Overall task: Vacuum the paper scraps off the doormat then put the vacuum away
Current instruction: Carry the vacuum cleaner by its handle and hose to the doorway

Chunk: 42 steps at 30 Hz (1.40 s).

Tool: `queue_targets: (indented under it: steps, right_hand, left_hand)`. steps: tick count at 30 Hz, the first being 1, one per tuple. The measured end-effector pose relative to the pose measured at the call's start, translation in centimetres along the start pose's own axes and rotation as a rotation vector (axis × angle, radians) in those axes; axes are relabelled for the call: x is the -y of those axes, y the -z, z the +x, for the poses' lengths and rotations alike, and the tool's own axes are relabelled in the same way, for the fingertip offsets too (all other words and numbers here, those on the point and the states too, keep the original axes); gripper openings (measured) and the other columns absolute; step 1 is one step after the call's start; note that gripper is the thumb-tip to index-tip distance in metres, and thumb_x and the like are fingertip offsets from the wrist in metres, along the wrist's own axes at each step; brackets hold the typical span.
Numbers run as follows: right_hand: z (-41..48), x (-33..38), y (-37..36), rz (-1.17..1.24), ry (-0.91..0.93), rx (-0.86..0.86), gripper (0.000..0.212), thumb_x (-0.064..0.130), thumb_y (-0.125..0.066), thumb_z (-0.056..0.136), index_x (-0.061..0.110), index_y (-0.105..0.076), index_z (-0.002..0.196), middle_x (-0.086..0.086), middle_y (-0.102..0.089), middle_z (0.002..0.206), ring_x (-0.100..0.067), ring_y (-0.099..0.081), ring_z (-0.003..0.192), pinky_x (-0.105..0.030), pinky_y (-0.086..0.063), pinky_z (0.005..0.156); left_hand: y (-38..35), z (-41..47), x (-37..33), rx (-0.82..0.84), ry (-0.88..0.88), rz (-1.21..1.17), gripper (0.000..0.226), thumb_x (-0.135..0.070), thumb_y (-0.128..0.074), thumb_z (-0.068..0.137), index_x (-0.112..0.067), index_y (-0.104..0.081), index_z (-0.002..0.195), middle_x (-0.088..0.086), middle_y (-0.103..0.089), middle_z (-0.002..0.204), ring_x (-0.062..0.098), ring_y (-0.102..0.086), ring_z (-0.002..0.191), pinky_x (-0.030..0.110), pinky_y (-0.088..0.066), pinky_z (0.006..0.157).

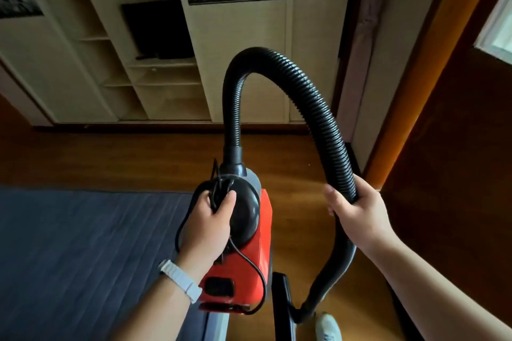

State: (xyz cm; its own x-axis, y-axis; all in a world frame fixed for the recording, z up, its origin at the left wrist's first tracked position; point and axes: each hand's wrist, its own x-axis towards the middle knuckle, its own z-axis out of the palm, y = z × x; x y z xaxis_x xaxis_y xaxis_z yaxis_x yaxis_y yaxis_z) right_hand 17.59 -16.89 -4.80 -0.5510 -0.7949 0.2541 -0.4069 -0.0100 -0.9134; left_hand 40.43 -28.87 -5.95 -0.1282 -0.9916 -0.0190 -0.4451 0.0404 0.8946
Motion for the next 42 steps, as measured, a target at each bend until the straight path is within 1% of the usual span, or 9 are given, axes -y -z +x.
queue_targets:
  steps: [6, 15, 19, 21, 23, 25, 32, 39, 42]
  right_hand:
    - [10.1, -3.6, 2.3, 0.102, -0.038, 0.046, 0.017, 0.026, -0.07, 0.088, 0.014, -0.06, 0.082, -0.018, -0.06, 0.067, -0.011, -0.053, 0.052, -0.022, -0.044, 0.047]
    - [23.8, -7.2, 5.9, 0.134, -0.002, 0.086, 0.017, 0.026, -0.07, 0.089, 0.018, -0.058, 0.08, -0.012, -0.056, 0.065, -0.01, -0.051, 0.054, -0.02, -0.043, 0.049]
    - [28.1, -8.2, 5.7, 0.13, 0.007, 0.099, 0.018, 0.023, -0.074, 0.086, 0.02, -0.058, 0.08, 0.002, -0.051, 0.062, -0.007, -0.047, 0.053, -0.018, -0.04, 0.047]
    - [30.8, -9.1, 5.3, 0.103, -0.008, 0.088, 0.016, 0.026, -0.074, 0.086, 0.019, -0.06, 0.081, -0.003, -0.054, 0.063, -0.013, -0.05, 0.055, -0.026, -0.042, 0.05]
    - [33.3, -9.7, 4.3, 0.069, -0.01, 0.072, 0.02, 0.028, -0.074, 0.086, 0.014, -0.06, 0.082, -0.016, -0.057, 0.067, -0.031, -0.053, 0.061, -0.04, -0.045, 0.053]
    - [35.6, -10.6, 2.7, 0.039, -0.009, 0.058, 0.028, 0.033, -0.074, 0.085, 0.01, -0.058, 0.081, -0.02, -0.058, 0.07, -0.037, -0.054, 0.064, -0.046, -0.047, 0.055]
    - [45.6, -12.0, -4.1, -0.009, -0.092, 0.043, 0.029, 0.035, -0.069, 0.088, 0.01, -0.057, 0.081, -0.022, -0.06, 0.071, -0.019, -0.05, 0.056, -0.034, -0.041, 0.054]
    - [55.2, -10.8, -11.9, 0.009, -0.09, 0.003, 0.027, 0.031, -0.067, 0.09, 0.008, -0.057, 0.082, -0.022, -0.061, 0.068, -0.017, -0.051, 0.052, -0.036, -0.044, 0.051]
    - [58.3, -10.2, -14.3, 0.027, -0.075, -0.014, 0.04, 0.045, -0.066, 0.085, 0.007, -0.055, 0.079, -0.022, -0.06, 0.068, -0.02, -0.051, 0.053, -0.04, -0.044, 0.049]
  left_hand:
    - [-6.7, 6.9, -3.8, 0.013, 0.043, -0.084, 0.027, -0.043, -0.06, 0.093, -0.023, -0.056, 0.075, -0.01, -0.053, 0.048, 0.013, -0.053, 0.05, 0.03, -0.038, 0.056]
    - [-15.2, 15.5, -8.4, -0.041, 0.018, -0.097, 0.028, -0.043, -0.06, 0.093, -0.029, -0.055, 0.069, -0.012, -0.056, 0.051, 0.014, -0.054, 0.054, 0.031, -0.04, 0.057]
    - [-17.2, 19.8, -9.8, -0.036, 0.035, -0.142, 0.028, -0.04, -0.06, 0.094, -0.025, -0.054, 0.07, -0.01, -0.053, 0.049, 0.013, -0.051, 0.05, 0.031, -0.039, 0.056]
    - [-18.2, 22.2, -10.0, -0.026, 0.032, -0.146, 0.029, -0.038, -0.06, 0.094, -0.023, -0.053, 0.07, -0.006, -0.05, 0.046, 0.012, -0.049, 0.045, 0.032, -0.039, 0.054]
    - [-19.1, 24.5, -9.7, -0.009, 0.027, -0.149, 0.028, -0.037, -0.059, 0.095, -0.023, -0.053, 0.071, -0.005, -0.05, 0.046, 0.011, -0.05, 0.043, 0.032, -0.039, 0.054]
    - [-19.8, 27.2, -9.4, 0.014, 0.033, -0.159, 0.028, -0.038, -0.059, 0.095, -0.025, -0.053, 0.071, -0.006, -0.05, 0.046, 0.011, -0.05, 0.044, 0.032, -0.04, 0.054]
    - [-20.6, 40.3, -7.4, 0.082, 0.042, -0.139, 0.023, -0.058, -0.057, 0.086, -0.04, -0.056, 0.071, -0.013, -0.055, 0.053, 0.014, -0.055, 0.053, 0.031, -0.041, 0.055]
    - [-18.6, 52.2, -7.7, 0.073, 0.009, -0.104, 0.022, -0.047, -0.057, 0.093, -0.029, -0.057, 0.081, -0.011, -0.057, 0.062, 0.012, -0.058, 0.059, 0.026, -0.042, 0.057]
    - [-17.4, 55.4, -8.2, 0.052, 0.004, -0.067, 0.019, -0.045, -0.057, 0.094, -0.028, -0.057, 0.085, -0.009, -0.059, 0.066, 0.006, -0.059, 0.06, 0.02, -0.039, 0.054]
